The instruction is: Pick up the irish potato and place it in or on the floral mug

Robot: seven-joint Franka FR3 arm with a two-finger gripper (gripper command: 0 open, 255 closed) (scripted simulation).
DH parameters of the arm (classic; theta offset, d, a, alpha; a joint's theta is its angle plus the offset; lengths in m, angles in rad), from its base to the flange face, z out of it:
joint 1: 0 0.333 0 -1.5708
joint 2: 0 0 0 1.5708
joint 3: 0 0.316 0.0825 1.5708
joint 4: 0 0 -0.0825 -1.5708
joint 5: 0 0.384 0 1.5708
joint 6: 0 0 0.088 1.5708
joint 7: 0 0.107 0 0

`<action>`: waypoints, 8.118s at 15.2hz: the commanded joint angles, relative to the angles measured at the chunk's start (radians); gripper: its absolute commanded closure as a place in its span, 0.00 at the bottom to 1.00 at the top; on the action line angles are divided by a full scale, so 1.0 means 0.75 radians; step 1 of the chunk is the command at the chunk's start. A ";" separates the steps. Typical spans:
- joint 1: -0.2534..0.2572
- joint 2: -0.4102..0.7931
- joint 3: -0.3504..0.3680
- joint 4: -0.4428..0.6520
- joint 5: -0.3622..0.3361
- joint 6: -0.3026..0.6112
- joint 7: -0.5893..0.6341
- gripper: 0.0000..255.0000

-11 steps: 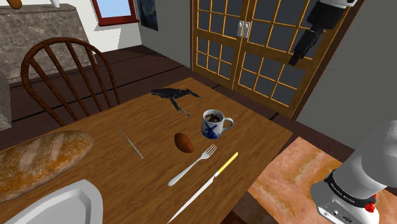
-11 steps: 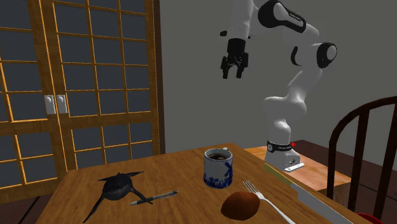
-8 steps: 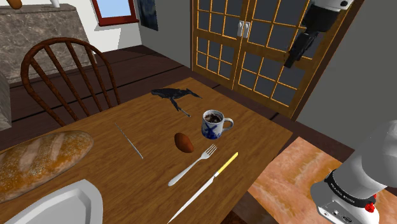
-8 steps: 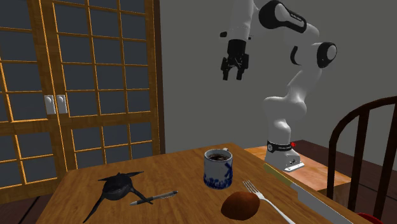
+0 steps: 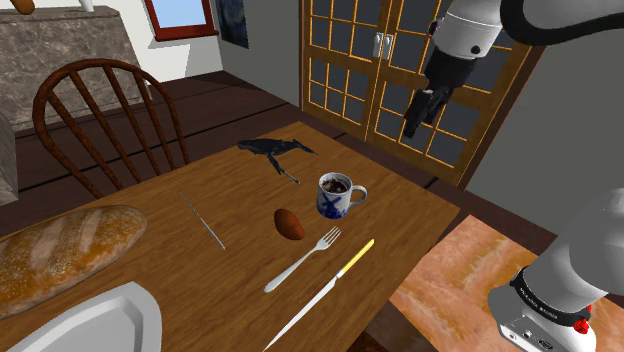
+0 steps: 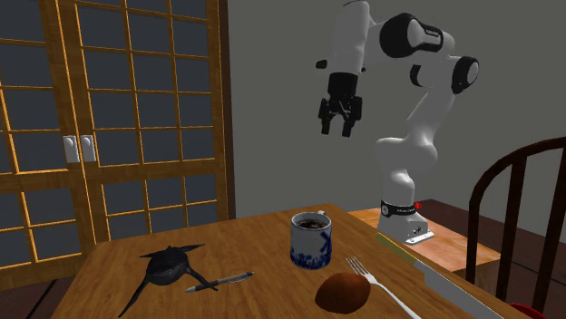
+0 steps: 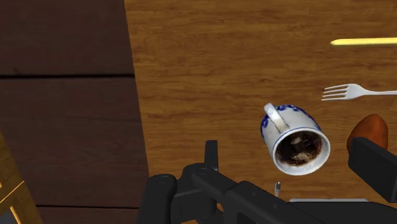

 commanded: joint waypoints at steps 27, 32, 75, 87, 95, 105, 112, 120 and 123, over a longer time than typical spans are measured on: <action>0.146 1.381 0.551 0.653 -0.657 0.389 1.191 0.00; 0.159 1.426 0.526 0.620 -0.695 0.458 1.215 0.00; 0.122 1.274 0.585 0.804 -0.559 0.161 1.106 1.00; 0.053 1.142 0.592 0.824 -0.466 0.049 1.001 1.00; -0.127 0.787 0.484 0.462 -0.241 0.159 0.664 1.00; -0.155 0.727 0.434 0.273 -0.210 0.302 0.576 1.00; -0.155 0.771 0.444 0.199 -0.238 0.413 0.603 1.00; -0.155 0.771 0.444 0.199 -0.238 0.413 0.603 0.00; -0.155 0.771 0.444 0.199 -0.238 0.413 0.603 0.00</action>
